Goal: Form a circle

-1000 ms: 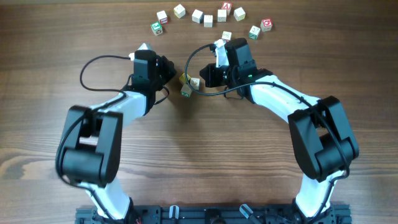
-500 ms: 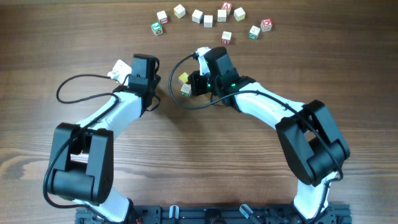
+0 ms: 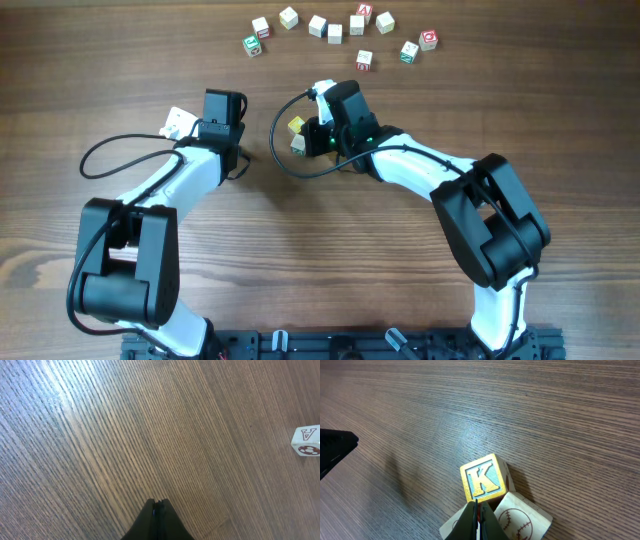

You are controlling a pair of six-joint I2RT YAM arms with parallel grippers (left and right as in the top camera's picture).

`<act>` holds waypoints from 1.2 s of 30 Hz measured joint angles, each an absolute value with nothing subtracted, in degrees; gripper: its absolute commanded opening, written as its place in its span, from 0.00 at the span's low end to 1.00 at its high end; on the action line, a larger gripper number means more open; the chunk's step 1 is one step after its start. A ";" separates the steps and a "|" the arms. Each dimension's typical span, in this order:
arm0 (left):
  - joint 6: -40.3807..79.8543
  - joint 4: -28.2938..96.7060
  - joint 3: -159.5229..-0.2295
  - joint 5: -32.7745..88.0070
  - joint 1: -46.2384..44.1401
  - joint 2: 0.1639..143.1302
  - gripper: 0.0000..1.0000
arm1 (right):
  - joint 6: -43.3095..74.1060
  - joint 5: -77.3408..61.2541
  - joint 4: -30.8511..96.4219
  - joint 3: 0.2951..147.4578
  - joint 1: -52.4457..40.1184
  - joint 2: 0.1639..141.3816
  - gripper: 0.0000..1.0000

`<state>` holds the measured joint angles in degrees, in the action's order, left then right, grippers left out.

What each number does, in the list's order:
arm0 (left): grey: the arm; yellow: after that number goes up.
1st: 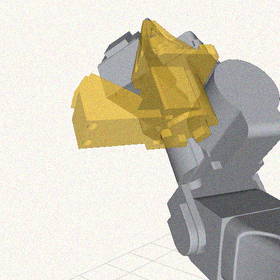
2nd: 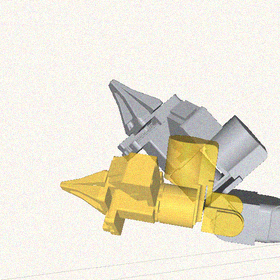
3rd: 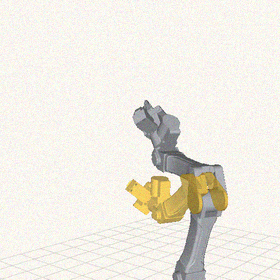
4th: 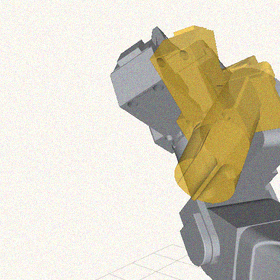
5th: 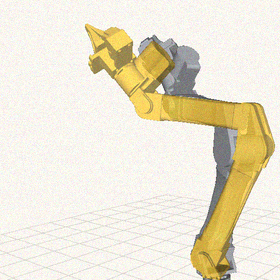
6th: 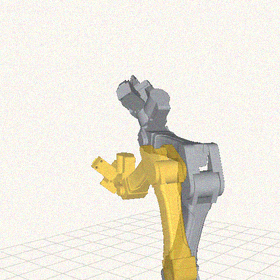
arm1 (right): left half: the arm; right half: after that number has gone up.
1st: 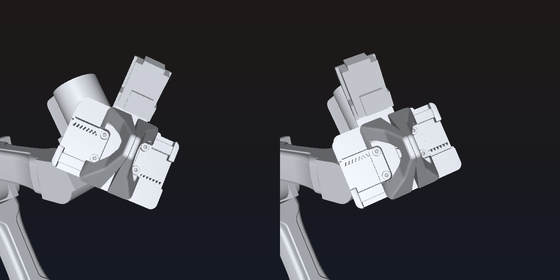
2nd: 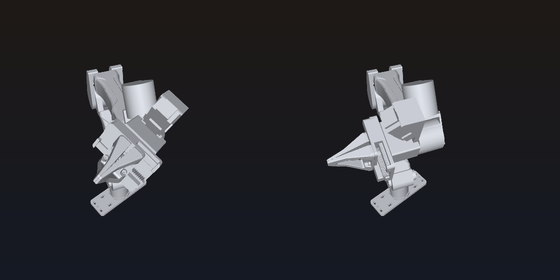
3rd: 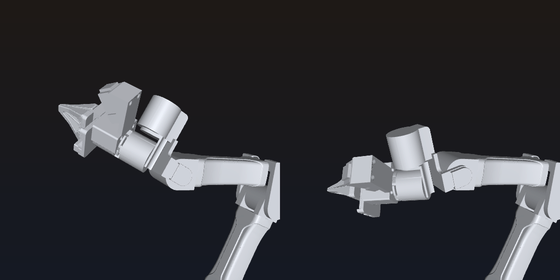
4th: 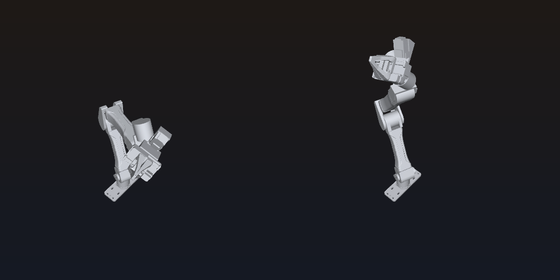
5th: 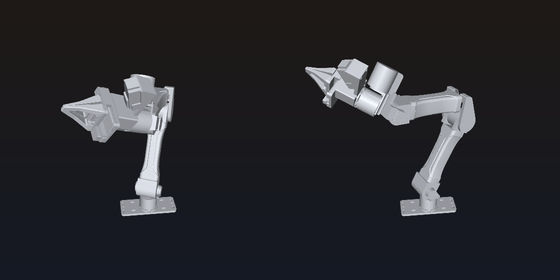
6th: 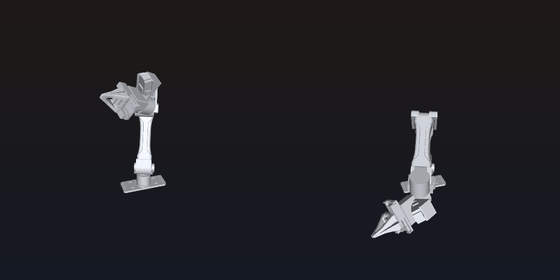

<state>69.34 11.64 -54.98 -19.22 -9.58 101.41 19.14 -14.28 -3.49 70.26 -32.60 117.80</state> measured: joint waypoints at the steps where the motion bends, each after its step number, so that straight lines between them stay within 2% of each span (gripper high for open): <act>1: 69.34 11.66 -54.98 -19.22 -9.58 101.41 0.04 | 19.14 -14.28 -3.49 70.26 -32.60 117.80 0.05; 36: 69.34 12.64 -54.98 -19.22 -9.58 101.41 0.04 | 19.16 -14.28 -4.97 70.26 -32.60 118.43 0.05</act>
